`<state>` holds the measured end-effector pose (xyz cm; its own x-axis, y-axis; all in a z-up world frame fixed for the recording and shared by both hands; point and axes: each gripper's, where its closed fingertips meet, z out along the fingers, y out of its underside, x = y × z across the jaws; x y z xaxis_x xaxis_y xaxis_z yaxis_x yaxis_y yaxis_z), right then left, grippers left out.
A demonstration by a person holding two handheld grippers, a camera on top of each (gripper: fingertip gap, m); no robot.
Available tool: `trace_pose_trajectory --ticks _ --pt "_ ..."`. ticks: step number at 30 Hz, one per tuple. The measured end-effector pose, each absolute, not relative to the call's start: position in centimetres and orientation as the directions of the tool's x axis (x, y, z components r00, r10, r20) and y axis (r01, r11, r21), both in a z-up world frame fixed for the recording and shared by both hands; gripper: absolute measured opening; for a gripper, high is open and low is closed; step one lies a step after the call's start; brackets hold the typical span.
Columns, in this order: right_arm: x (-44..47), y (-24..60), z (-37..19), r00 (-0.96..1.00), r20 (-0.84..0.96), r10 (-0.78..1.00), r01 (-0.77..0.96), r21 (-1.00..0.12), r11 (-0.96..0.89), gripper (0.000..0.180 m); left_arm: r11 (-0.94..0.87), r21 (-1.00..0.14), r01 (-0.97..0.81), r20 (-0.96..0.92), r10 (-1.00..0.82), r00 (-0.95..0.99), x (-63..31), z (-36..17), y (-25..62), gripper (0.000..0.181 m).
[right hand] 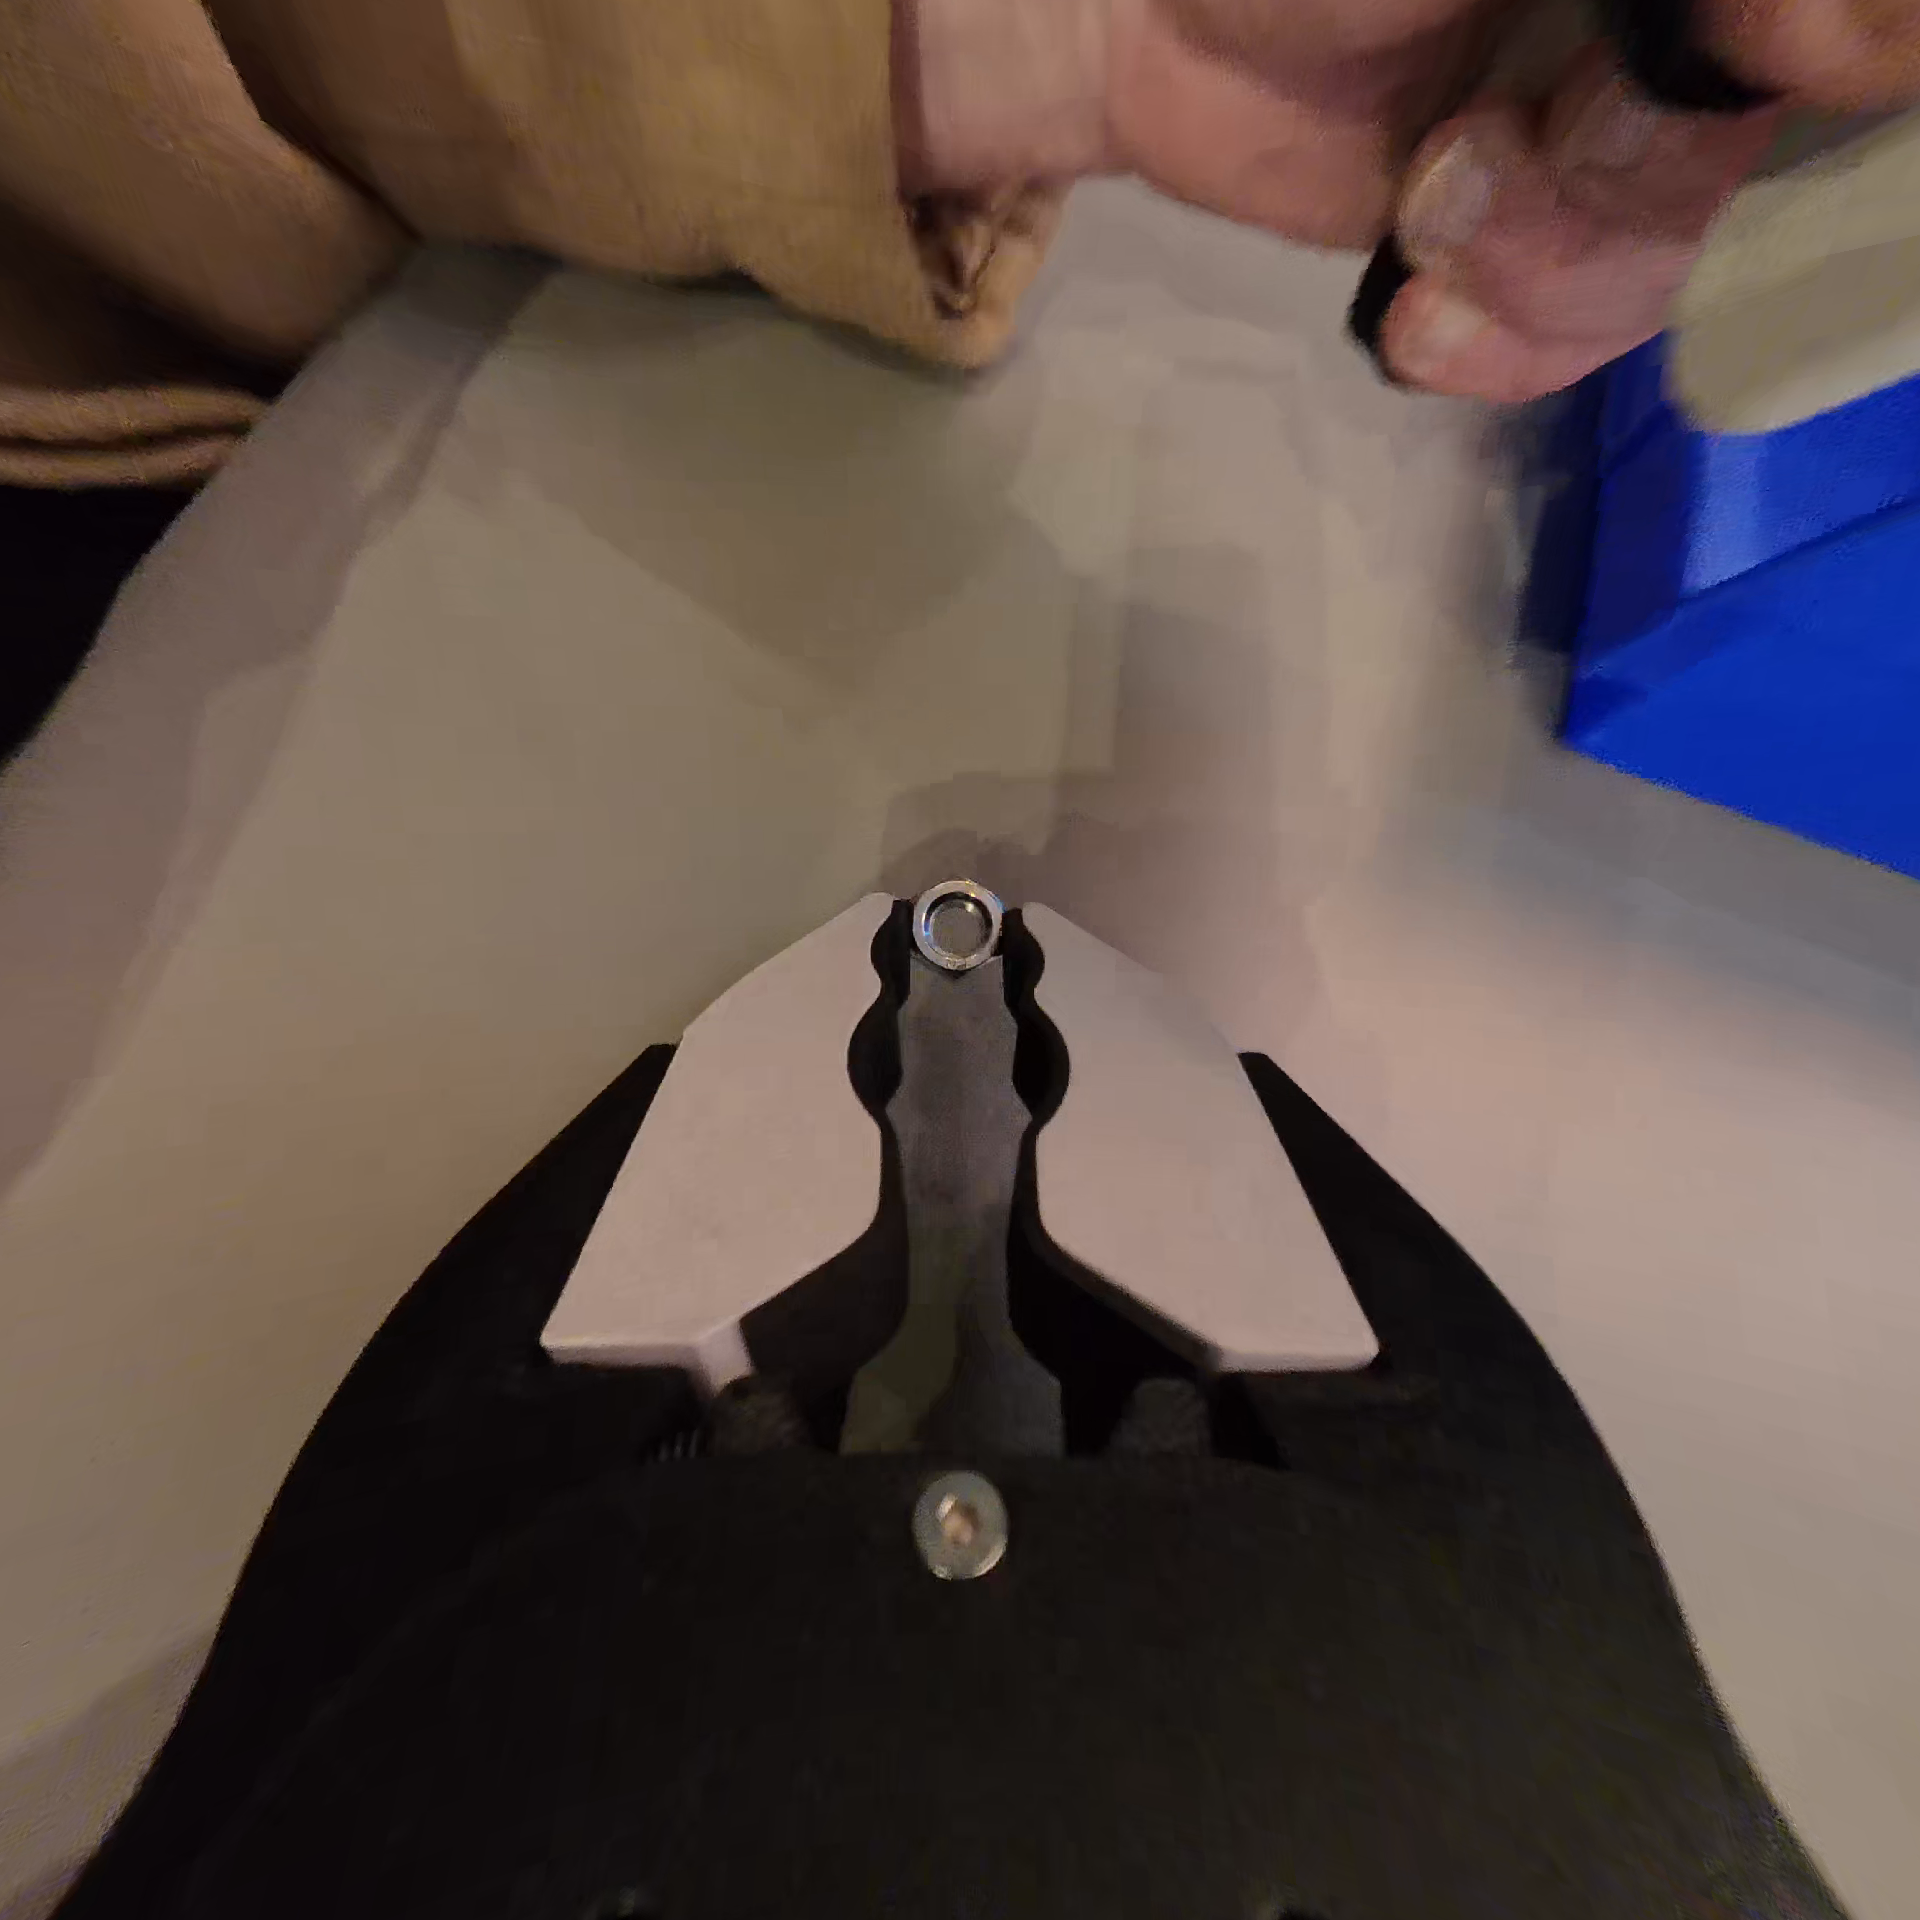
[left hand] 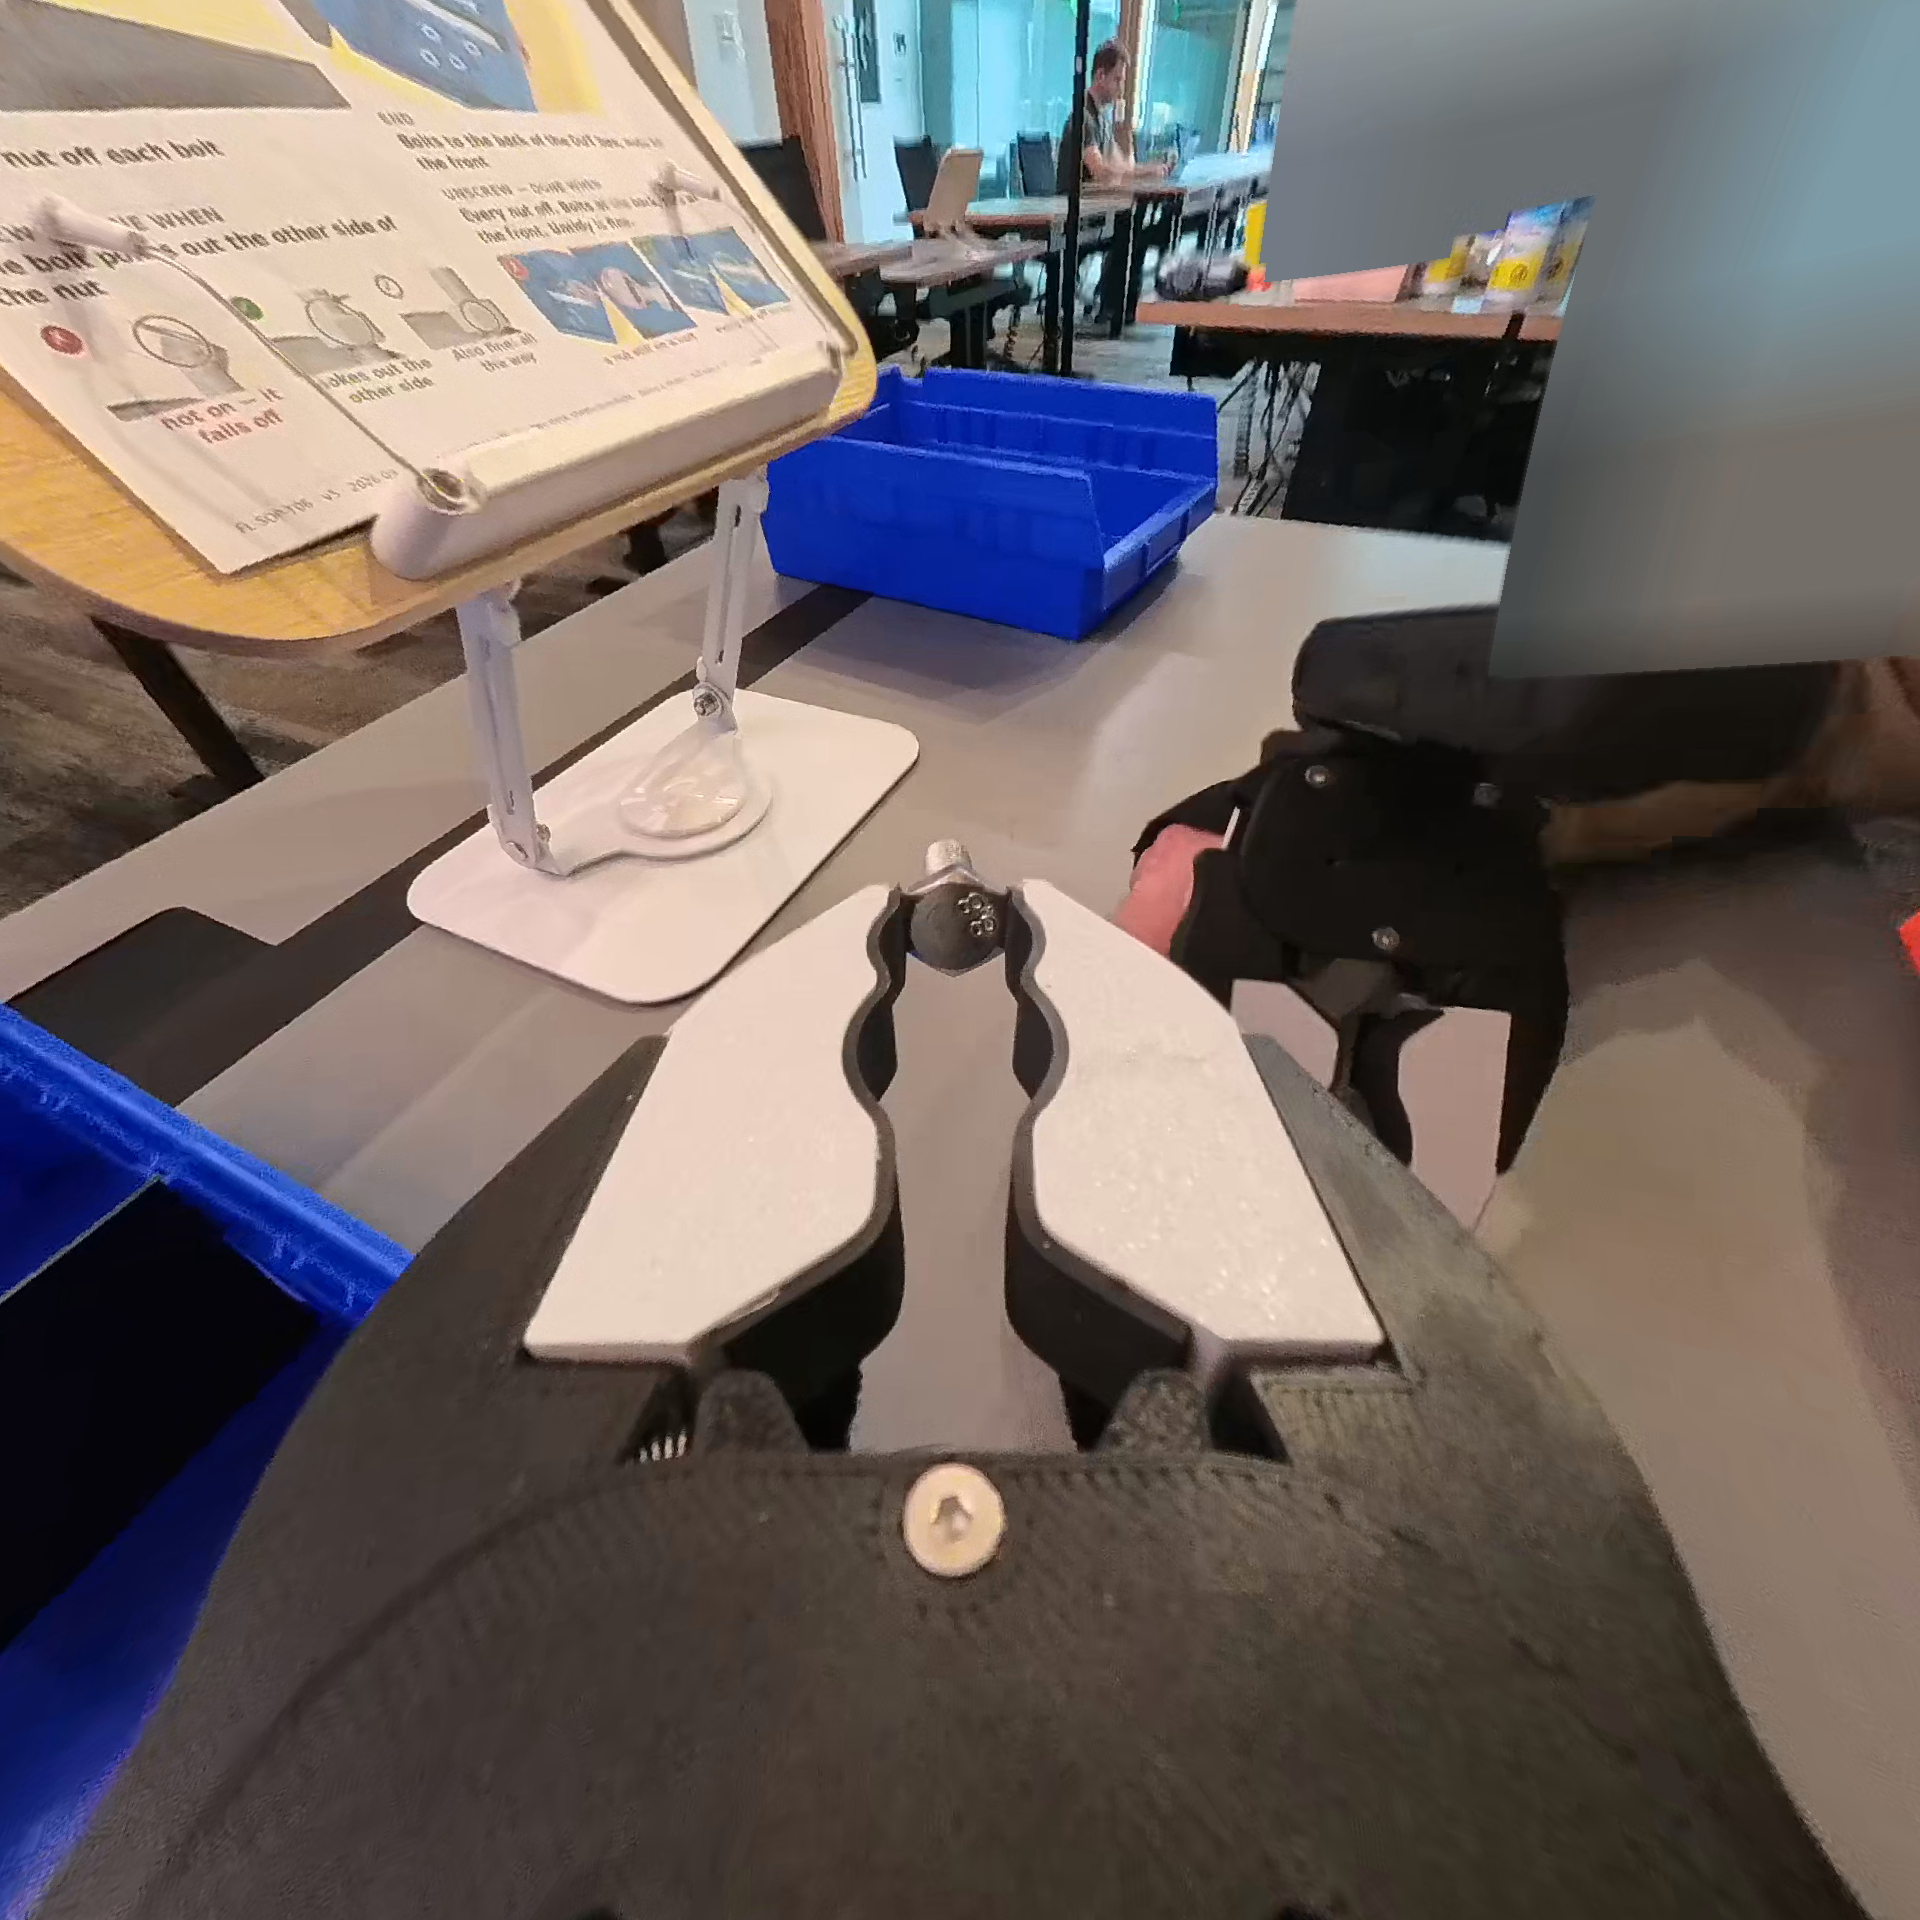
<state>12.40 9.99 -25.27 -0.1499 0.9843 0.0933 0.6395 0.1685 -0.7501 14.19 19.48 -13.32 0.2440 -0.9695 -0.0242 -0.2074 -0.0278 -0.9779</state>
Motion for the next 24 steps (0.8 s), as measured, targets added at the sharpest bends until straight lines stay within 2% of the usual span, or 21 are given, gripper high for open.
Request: trace_pose_trajectory --ticks 4,10,18,24 --pt "13.3 11.7 -20.9 -0.085 0.140 0.986 0.516 -0.841 0.164 0.017 -0.072 -0.995 -0.064 0.059 -0.980 0.191 13.5 -11.3 19.0 0.017" --pt "15.7 13.9 -11.6 0.058 0.235 0.970 0.231 -0.949 0.216 0.017 -0.161 -0.969 0.186 0.171 -0.984 0.042 12.3 -7.7 17.8 0.017" --pt "17.7 14.2 -4.5 0.143 0.261 0.955 -0.047 -0.962 0.269 0.017 -0.314 -0.878 0.361 0.259 -0.946 -0.193 13.4 -5.2 15.4 0.017" --pt "17.3 12.9 -1.9 0.130 0.291 0.948 -0.136 -0.942 0.308 0.017 -0.446 -0.770 0.457 0.290 -0.882 -0.372 14.8 -4.0 13.7 0.017"
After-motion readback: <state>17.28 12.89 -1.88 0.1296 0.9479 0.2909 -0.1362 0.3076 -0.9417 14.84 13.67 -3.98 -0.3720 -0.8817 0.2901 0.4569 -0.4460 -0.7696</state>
